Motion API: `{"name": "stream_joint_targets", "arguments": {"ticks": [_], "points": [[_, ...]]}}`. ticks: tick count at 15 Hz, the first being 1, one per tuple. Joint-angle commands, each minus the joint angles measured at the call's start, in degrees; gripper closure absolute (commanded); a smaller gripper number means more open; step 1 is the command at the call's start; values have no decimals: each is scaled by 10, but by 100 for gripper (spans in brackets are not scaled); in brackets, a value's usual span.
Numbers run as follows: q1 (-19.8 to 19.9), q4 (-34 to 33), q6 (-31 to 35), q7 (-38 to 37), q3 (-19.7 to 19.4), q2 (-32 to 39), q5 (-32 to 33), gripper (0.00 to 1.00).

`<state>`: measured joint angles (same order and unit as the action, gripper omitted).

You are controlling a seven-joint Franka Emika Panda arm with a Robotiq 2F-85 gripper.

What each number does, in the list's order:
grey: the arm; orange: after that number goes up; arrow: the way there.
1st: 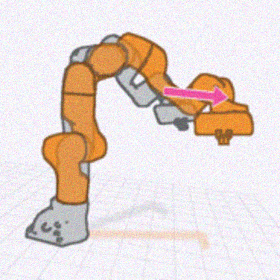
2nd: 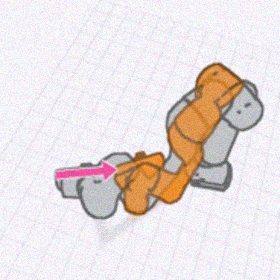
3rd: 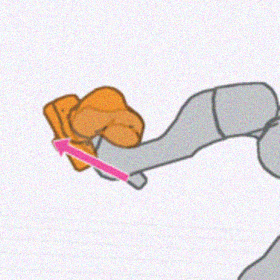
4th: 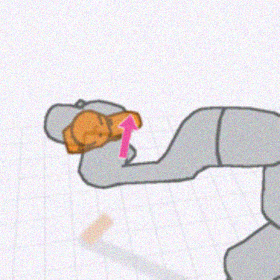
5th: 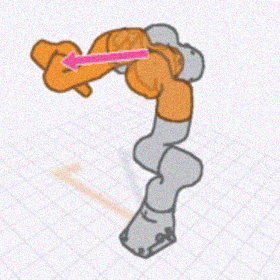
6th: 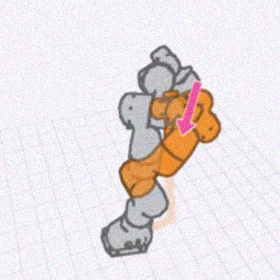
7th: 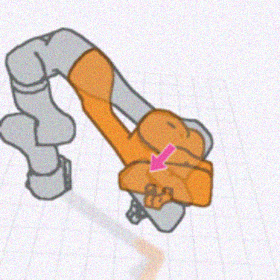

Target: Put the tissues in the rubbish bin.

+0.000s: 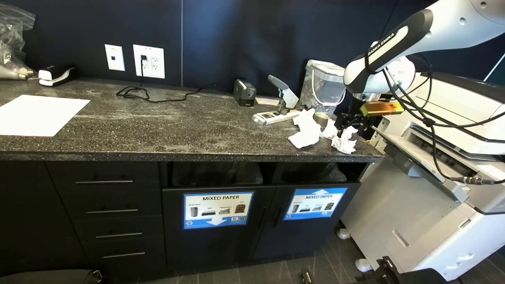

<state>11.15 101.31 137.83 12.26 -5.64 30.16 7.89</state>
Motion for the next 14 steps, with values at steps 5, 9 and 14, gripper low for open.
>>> {"name": "stream_joint_targets", "arguments": {"ticks": [5, 9, 14], "points": [[35, -136, -95, 88, 21, 88, -23, 0], [50, -169, -126, 115, 29, 110, -37, 0], [64, -191, -151, 142, 40, 128, -59, 0]]}}
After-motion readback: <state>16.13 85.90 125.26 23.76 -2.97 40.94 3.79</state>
